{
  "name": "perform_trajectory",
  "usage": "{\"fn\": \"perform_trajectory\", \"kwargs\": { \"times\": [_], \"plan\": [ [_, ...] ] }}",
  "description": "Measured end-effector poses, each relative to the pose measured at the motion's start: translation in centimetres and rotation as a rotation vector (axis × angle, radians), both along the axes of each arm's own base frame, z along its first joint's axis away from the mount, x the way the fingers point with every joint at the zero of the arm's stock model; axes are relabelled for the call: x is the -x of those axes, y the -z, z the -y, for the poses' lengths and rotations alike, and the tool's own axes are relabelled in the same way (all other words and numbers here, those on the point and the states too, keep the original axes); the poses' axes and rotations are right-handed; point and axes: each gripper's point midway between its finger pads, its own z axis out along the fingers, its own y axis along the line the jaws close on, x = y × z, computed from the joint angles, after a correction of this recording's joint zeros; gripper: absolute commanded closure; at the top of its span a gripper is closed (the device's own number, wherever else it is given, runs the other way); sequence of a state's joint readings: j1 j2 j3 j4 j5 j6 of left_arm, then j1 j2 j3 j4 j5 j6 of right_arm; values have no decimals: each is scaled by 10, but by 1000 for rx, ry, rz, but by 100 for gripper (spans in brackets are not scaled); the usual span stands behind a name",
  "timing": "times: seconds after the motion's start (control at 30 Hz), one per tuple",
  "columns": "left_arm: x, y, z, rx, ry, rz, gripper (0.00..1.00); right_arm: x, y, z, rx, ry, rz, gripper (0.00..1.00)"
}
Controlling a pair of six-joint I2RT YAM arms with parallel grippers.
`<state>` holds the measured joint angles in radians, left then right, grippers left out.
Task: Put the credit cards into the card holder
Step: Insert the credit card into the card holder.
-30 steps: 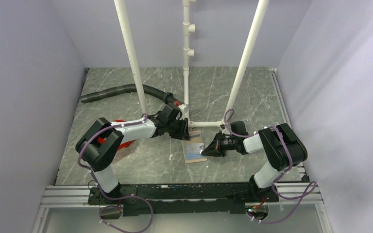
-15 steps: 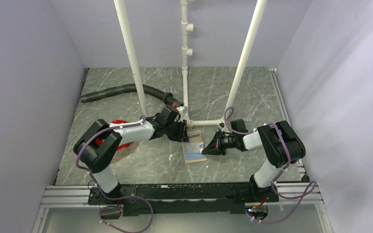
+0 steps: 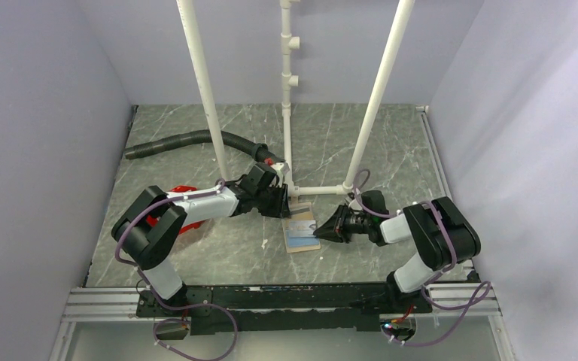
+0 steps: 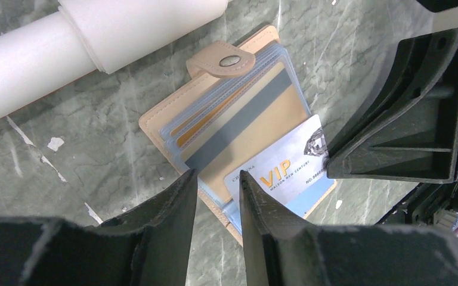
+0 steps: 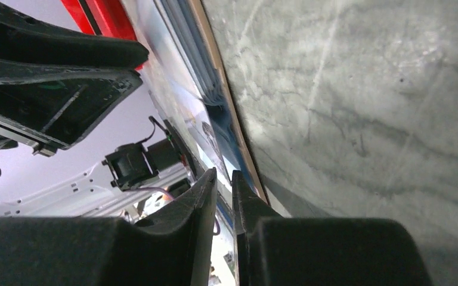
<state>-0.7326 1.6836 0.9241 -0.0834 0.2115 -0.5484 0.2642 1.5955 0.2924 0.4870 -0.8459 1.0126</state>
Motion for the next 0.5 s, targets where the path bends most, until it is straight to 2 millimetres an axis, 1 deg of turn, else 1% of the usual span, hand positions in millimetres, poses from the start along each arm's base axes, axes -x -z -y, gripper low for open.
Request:
{"fn": "perform_trajectory", "kwargs": {
  "times": [0.07,0.17,0.3,0.5],
  "plan": [
    [0,0,1,4,-7,-5,62,-4,-3,1,3,27,17,83],
    [-1,-1,2,12,-12,-5,63,-11,-8,1,-6,58,43,89],
    [-1,-1,2,15,-15,-6,63,-19,-12,0,-15,92,62,100],
    [0,0,1,11,-16,-7,63,-21,-9,-1,-15,108,47,100]
  ]
}}
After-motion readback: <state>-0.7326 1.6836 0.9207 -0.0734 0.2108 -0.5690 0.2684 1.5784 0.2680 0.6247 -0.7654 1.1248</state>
